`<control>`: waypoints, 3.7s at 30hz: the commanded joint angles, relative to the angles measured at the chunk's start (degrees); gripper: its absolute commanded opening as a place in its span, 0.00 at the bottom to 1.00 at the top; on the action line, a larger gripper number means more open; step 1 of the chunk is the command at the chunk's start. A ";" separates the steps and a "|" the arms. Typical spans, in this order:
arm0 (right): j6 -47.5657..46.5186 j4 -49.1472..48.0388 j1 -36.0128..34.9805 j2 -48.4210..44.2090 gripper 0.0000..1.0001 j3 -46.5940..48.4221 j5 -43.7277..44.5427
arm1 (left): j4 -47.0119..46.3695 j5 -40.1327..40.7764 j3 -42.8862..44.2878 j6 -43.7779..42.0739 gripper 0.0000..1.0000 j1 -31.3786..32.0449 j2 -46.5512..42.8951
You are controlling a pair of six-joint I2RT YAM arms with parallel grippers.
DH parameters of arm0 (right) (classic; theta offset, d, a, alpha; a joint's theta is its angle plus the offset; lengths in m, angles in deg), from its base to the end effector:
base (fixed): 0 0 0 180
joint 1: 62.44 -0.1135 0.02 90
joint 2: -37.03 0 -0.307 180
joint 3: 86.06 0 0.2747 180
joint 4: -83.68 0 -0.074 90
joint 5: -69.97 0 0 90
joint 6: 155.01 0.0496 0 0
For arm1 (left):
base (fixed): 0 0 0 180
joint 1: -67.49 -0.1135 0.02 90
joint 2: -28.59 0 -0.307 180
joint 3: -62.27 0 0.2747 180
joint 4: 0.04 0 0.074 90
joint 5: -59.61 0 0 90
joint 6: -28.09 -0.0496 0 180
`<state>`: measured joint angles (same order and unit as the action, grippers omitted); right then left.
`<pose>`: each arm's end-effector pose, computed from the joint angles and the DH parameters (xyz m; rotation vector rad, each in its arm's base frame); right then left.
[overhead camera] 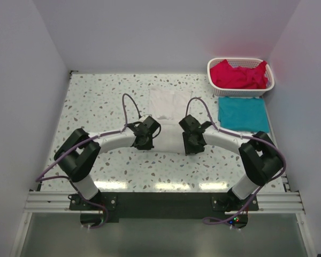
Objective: Fold and stack the t-shirts
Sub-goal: Fold the tshirt
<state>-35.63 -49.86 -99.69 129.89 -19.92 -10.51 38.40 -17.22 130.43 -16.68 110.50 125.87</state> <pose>0.2567 0.1849 0.1789 -0.1581 2.8016 0.0326 0.2604 -0.2275 0.1713 -0.1141 2.6974 -0.1491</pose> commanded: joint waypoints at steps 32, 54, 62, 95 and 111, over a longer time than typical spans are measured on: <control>6.65 -0.80 -1.86 -0.23 0.43 -1.05 0.06 | 1.16 -1.92 -7.03 5.57 0.02 2.00 -4.81; 7.00 1.21 -4.14 3.03 0.00 -6.05 -0.99 | 3.08 -3.15 -9.14 4.95 0.00 2.17 -6.04; 11.03 16.83 -18.89 -9.25 0.00 -8.08 -9.07 | 19.13 -4.47 -14.06 10.13 0.00 14.61 -20.09; -11.45 32.95 3.23 -2.25 0.00 32.08 -15.58 | 15.58 -15.01 12.56 -8.92 0.00 -10.21 -17.66; -12.52 16.44 18.18 21.66 0.00 36.32 -25.52 | -0.95 -20.55 31.19 -17.20 0.00 -19.45 15.73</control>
<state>-47.74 -29.38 -82.49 150.07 15.55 -34.79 43.41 -36.21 157.49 -30.56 91.63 137.58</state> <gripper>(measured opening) 0.026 0.077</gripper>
